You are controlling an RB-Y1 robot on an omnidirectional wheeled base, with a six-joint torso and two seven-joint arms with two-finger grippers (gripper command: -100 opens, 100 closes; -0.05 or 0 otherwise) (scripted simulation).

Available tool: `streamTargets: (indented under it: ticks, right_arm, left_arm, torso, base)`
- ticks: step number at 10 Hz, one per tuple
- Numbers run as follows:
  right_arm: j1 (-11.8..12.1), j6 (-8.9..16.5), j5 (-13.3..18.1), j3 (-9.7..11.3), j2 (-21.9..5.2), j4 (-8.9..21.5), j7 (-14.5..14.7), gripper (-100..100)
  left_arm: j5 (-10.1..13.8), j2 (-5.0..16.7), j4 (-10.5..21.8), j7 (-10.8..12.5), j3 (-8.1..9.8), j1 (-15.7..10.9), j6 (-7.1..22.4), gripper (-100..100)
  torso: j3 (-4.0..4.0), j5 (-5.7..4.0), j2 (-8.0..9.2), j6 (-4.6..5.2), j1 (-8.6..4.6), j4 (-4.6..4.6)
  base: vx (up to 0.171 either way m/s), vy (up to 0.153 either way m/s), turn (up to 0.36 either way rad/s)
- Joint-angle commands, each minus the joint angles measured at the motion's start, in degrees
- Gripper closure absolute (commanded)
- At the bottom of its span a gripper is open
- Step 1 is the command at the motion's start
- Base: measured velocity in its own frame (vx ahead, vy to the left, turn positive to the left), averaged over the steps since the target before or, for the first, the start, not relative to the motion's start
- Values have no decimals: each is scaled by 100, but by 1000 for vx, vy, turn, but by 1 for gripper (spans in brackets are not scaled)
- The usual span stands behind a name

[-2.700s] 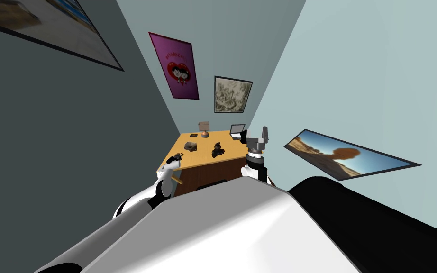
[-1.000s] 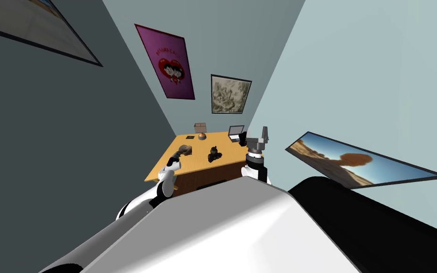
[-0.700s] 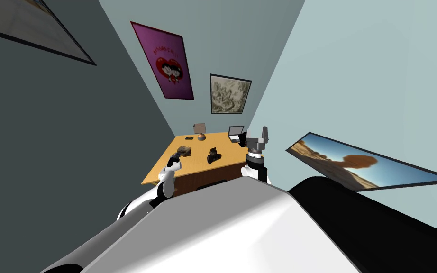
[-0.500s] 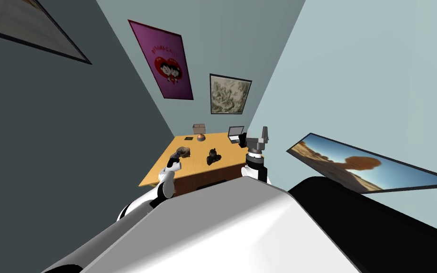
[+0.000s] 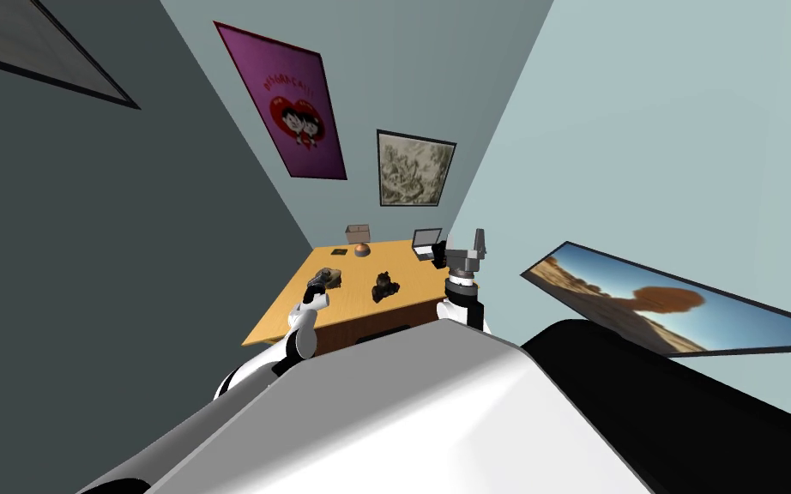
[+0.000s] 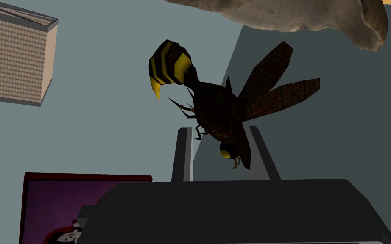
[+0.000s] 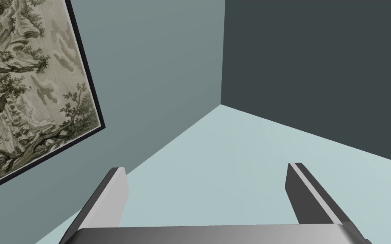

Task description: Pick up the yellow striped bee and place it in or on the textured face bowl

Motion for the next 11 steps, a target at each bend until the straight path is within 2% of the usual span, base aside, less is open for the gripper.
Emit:
streamTargets:
  ticks: [1, 5, 6, 7, 9, 10, 11]
  right_arm:
    - [0, 0, 0, 0, 0, 0, 0, 0]
    - [0, 0, 0, 0, 0, 0, 0, 0]
    - [0, 0, 0, 0, 0, 0, 0, 0]
    - [0, 0, 0, 0, 0, 0, 0, 0]
    - [0, 0, 0, 1, 1, 0, 0, 0]
    - [0, 0, 0, 0, 0, 0, 0, 0]
    - [0, 0, 0, 0, 1, 0, 0, 0]
  left_arm:
    - [0, 0, 0, 0, 0, 0, 0, -100]
    - [0, 0, -1, 2, -1, -1, 1, -100]
    - [0, 0, -1, 2, -1, -1, 1, 0]
    - [-79, 286, -190, 288, -250, 271, -11, -100]
    - [-79, 318, -190, 550, -250, 271, -11, -100]
    - [-158, 598, -375, 706, -486, 504, -24, -100]
    - [-158, 636, -380, 907, -499, 542, -24, -100]
  torso:
    - [0, 0, 0, 0, 0, 0]
    - [8, 2, 13, -1, 6, 3]
    - [8, 2, 13, -1, 6, 3]
    - [8, 2, 13, -1, 6, 3]
    - [-3, -5, -6, 0, -24, -1]
    - [-1, -3, -2, 0, -14, 0]
    - [-1, -4, -3, -2, -19, 0]
  base:
    - [0, 0, 0]
    - [0, 0, 0]
    - [0, 0, 0]
    - [50, -74, 39]
    - [47, -74, 0]
    - [50, -77, 6]
    - [60, -75, 19]
